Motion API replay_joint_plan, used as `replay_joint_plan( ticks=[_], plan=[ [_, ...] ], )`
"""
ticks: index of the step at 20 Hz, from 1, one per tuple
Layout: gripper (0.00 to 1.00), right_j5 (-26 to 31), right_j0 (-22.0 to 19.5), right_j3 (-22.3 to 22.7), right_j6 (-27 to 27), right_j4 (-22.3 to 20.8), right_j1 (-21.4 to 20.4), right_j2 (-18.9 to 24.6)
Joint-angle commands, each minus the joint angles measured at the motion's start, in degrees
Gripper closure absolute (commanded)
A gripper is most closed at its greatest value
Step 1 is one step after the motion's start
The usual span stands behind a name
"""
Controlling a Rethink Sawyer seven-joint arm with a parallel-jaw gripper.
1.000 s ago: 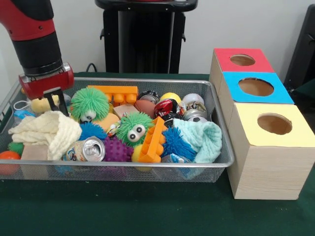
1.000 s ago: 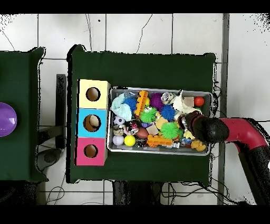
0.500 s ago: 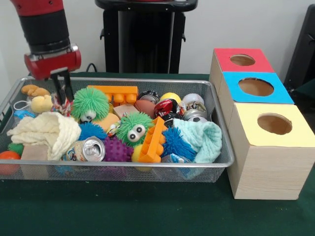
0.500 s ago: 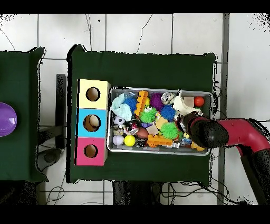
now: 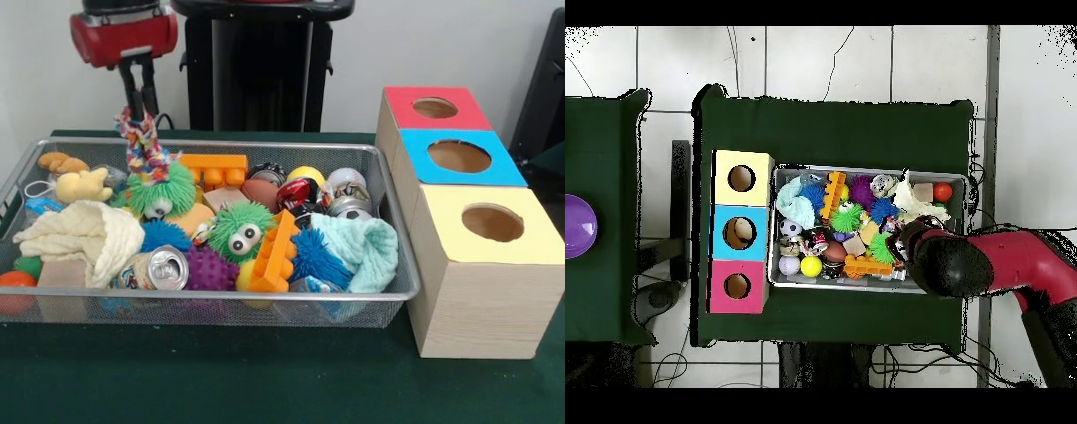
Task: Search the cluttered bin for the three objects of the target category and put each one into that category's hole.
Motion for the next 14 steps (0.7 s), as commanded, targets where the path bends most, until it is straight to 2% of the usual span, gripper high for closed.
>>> replay_joint_plan(
  ticks=[1, 4, 7, 9, 14],
  plan=[
    [1.0, -3.25, 4.35, 5.87, 4.48, 3.53, -4.58, 1.59],
    [1.0, -6.52, 7.18, 4.47, 8.15, 6.61, -4.11, 2.07],
    [1.0, -8.47, 9.31, 3.61, 9.18, 7.54, -4.34, 1.31],
    [1.0, -8.95, 12.18, 2.76, 12.47, 9.14, -5.35, -0.83],
    [1.0, -7.52, 20.0, -0.59, 16.31, 12.31, -6.87, -6.03]
  ],
)
